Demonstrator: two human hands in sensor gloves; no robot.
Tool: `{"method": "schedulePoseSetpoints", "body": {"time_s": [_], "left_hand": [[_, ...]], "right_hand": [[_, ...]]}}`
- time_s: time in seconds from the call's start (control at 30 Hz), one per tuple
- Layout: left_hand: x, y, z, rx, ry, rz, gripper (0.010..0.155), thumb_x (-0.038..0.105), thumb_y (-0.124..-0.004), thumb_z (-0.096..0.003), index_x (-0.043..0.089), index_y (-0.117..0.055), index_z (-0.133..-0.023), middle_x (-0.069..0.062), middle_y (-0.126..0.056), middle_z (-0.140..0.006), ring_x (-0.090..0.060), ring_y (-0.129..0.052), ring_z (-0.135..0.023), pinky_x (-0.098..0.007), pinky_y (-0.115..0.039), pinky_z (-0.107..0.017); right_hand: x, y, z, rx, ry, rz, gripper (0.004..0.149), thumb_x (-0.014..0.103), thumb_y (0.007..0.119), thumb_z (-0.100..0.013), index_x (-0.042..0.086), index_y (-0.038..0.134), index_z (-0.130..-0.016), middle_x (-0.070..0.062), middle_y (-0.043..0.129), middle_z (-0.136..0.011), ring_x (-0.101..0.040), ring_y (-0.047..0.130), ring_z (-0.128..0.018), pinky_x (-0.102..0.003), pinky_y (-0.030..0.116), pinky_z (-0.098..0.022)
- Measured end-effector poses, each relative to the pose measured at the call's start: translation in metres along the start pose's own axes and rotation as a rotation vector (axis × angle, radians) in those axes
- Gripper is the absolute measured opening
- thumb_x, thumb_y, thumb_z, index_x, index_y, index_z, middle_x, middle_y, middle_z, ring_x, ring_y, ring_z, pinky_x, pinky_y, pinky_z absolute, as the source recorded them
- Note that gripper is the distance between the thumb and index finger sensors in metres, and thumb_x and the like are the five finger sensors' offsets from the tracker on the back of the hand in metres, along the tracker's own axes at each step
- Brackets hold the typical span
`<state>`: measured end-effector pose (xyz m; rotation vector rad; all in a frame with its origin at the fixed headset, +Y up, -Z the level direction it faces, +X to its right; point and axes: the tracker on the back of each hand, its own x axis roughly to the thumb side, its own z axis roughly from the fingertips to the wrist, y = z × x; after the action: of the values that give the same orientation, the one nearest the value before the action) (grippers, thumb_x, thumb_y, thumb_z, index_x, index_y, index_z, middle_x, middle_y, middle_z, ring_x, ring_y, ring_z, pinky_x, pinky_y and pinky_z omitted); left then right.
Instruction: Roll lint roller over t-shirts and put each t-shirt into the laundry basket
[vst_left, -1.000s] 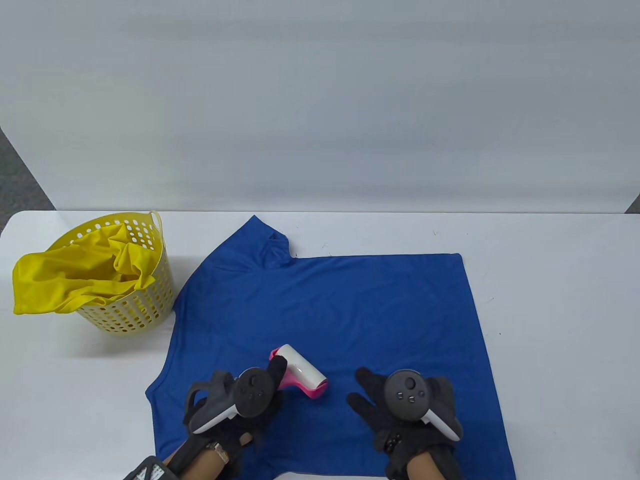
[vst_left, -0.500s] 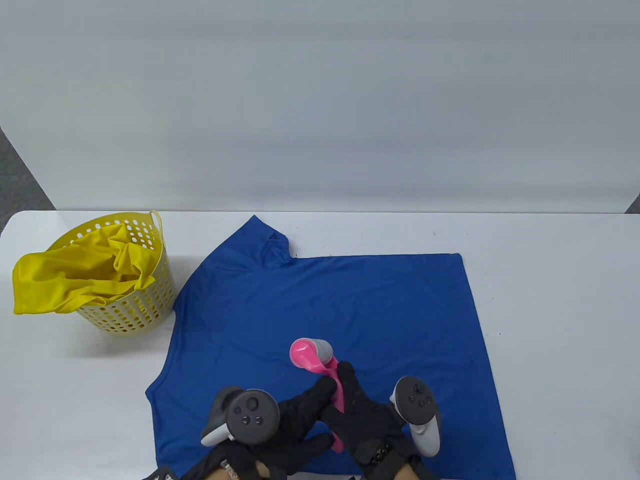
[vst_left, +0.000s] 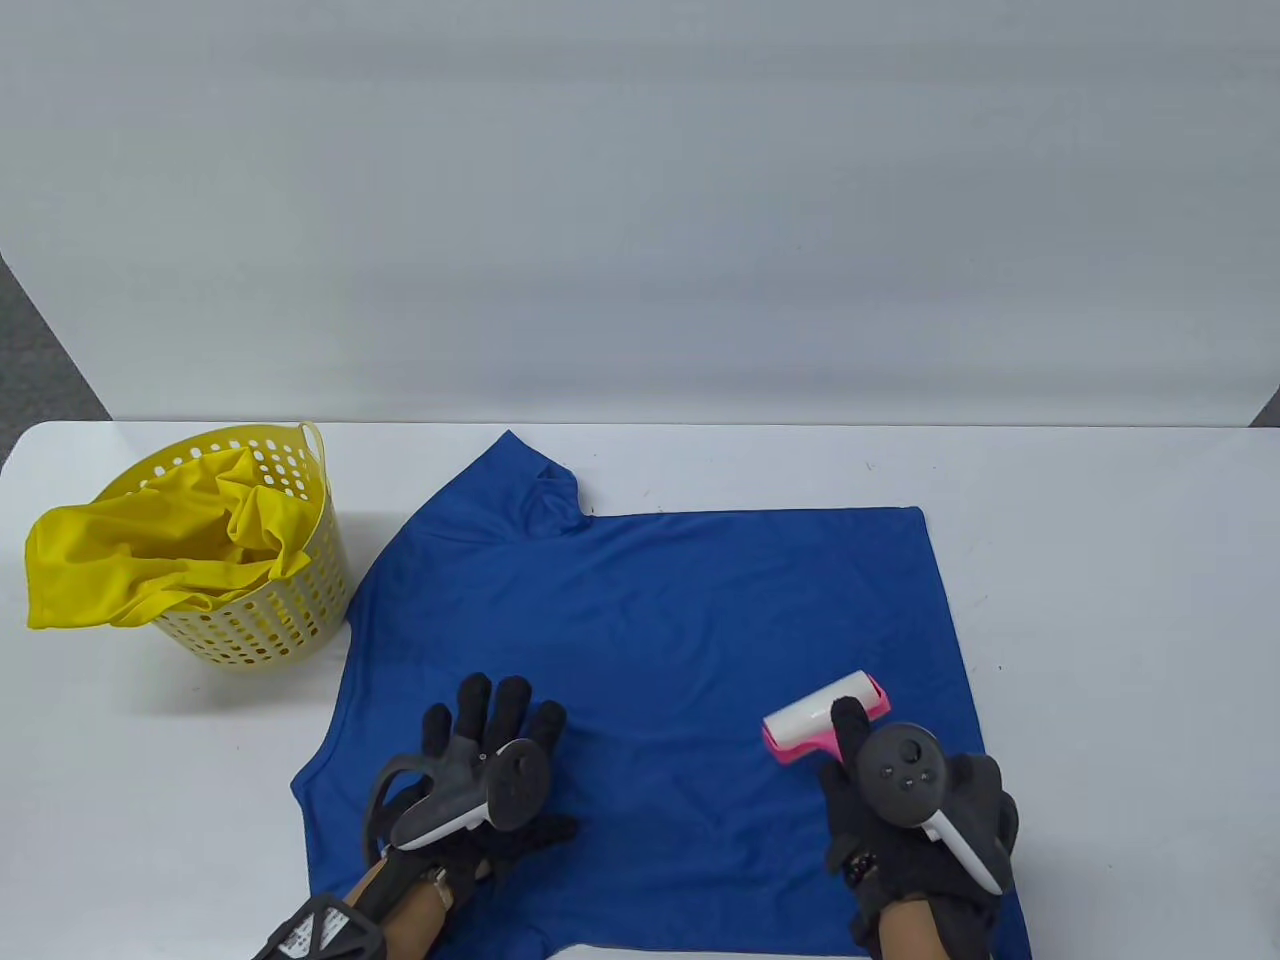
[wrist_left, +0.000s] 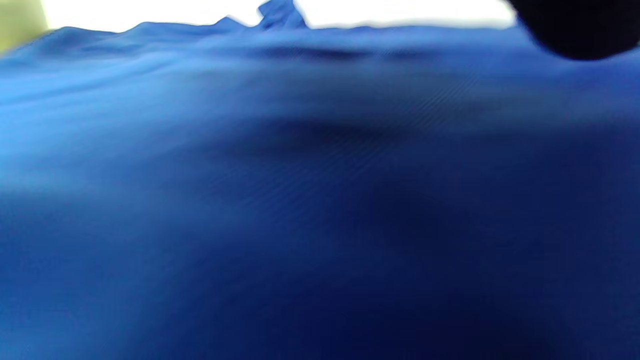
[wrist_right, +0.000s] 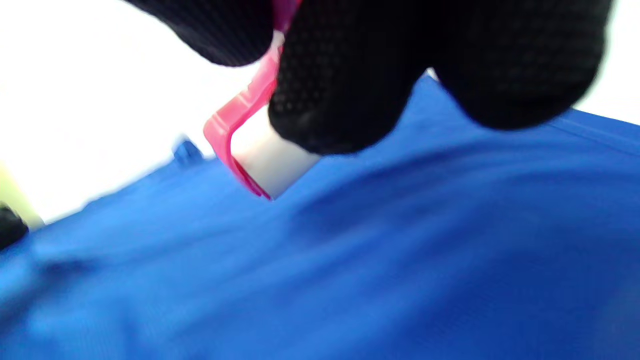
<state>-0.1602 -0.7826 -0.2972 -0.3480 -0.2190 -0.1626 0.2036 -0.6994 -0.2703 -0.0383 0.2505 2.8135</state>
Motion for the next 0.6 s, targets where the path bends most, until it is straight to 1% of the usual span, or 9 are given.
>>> {"method": "schedulePoseSetpoints", "body": {"time_s": [0.03, 0.07, 0.1, 0.13, 0.17, 0.2, 0.37, 0.5, 0.6], "left_hand": [[-0.002, -0.004, -0.006, -0.072, 0.025, -0.032, 0.109, 0.083, -0.060, -0.0266, 0.038, 0.000, -0.106, -0.015, 0.007, -0.115, -0.056, 0.002, -0.106, -0.080, -0.025, -0.074], [-0.007, -0.007, -0.009, -0.135, 0.009, 0.069, 0.111, 0.084, -0.060, -0.0247, 0.037, 0.000, -0.105, -0.016, 0.006, -0.115, -0.058, -0.003, -0.106, -0.081, -0.027, -0.073], [-0.013, -0.012, -0.012, -0.204, -0.028, 0.219, 0.113, 0.083, -0.067, -0.0252, 0.037, -0.004, -0.107, -0.016, 0.002, -0.116, -0.059, -0.005, -0.108, -0.083, -0.027, -0.072], [-0.015, -0.015, -0.013, -0.253, -0.034, 0.272, 0.114, 0.081, -0.072, -0.0270, 0.037, -0.004, -0.107, -0.014, 0.006, -0.116, -0.058, 0.000, -0.106, -0.083, -0.020, -0.070], [-0.017, -0.017, -0.012, -0.268, -0.034, 0.260, 0.114, 0.081, -0.072, -0.0269, 0.039, 0.000, -0.105, -0.011, 0.011, -0.113, -0.055, 0.007, -0.104, -0.082, -0.015, -0.069], [-0.018, -0.017, -0.013, -0.247, -0.041, 0.240, 0.114, 0.081, -0.071, -0.0265, 0.039, 0.000, -0.105, -0.012, 0.011, -0.113, -0.056, 0.006, -0.104, -0.082, -0.016, -0.069], [-0.017, -0.020, -0.013, -0.269, -0.053, 0.245, 0.113, 0.082, -0.067, -0.0276, 0.038, 0.004, -0.103, -0.012, 0.015, -0.111, -0.056, 0.010, -0.102, -0.082, -0.013, -0.067], [-0.018, -0.026, -0.014, -0.289, -0.083, 0.273, 0.112, 0.083, -0.062, -0.0289, 0.037, 0.011, -0.100, -0.010, 0.024, -0.106, -0.053, 0.020, -0.097, -0.082, -0.004, -0.062], [-0.017, -0.026, -0.014, -0.286, -0.082, 0.266, 0.112, 0.083, -0.061, -0.0281, 0.037, 0.012, -0.099, -0.010, 0.024, -0.106, -0.053, 0.021, -0.097, -0.082, -0.003, -0.062]], "right_hand": [[-0.003, 0.001, -0.001, -0.007, 0.009, -0.023, 0.055, 0.034, 0.069, -0.051, 0.020, 0.054, -0.101, -0.022, 0.087, -0.067, -0.012, 0.097, -0.023, -0.036, 0.086, -0.015], [-0.003, 0.002, -0.002, 0.002, 0.013, -0.046, 0.054, 0.034, 0.070, -0.051, 0.019, 0.055, -0.101, -0.022, 0.087, -0.067, -0.012, 0.097, -0.022, -0.036, 0.086, -0.014], [-0.002, 0.007, -0.005, 0.030, 0.023, -0.062, 0.054, 0.034, 0.070, -0.051, 0.020, 0.056, -0.101, -0.022, 0.087, -0.066, -0.013, 0.097, -0.022, -0.036, 0.087, -0.013], [-0.001, 0.009, -0.007, 0.045, 0.027, -0.058, 0.054, 0.034, 0.070, -0.051, 0.020, 0.056, -0.101, -0.022, 0.088, -0.066, -0.013, 0.097, -0.021, -0.036, 0.087, -0.013], [0.001, 0.017, -0.013, 0.084, 0.049, -0.025, 0.053, 0.034, 0.068, -0.052, 0.020, 0.055, -0.101, -0.022, 0.088, -0.066, -0.012, 0.097, -0.021, -0.036, 0.087, -0.013], [0.003, 0.021, -0.017, 0.081, 0.057, -0.010, 0.053, 0.036, 0.067, -0.052, 0.021, 0.055, -0.101, -0.021, 0.088, -0.065, -0.011, 0.097, -0.020, -0.035, 0.087, -0.012], [0.018, 0.030, -0.050, -0.008, 0.072, 0.012, 0.053, 0.036, 0.067, -0.052, 0.022, 0.054, -0.101, -0.020, 0.088, -0.061, -0.012, 0.096, -0.018, -0.035, 0.086, -0.010], [0.039, 0.025, -0.096, -0.006, 0.123, 0.079, 0.053, 0.038, 0.066, -0.051, 0.023, 0.054, -0.100, -0.018, 0.089, -0.058, -0.011, 0.096, -0.016, -0.034, 0.086, -0.009], [0.056, 0.022, -0.129, -0.010, 0.202, 0.069, 0.053, 0.038, 0.066, -0.051, 0.023, 0.053, -0.100, -0.019, 0.089, -0.059, -0.012, 0.095, -0.017, -0.034, 0.086, -0.009]]}}
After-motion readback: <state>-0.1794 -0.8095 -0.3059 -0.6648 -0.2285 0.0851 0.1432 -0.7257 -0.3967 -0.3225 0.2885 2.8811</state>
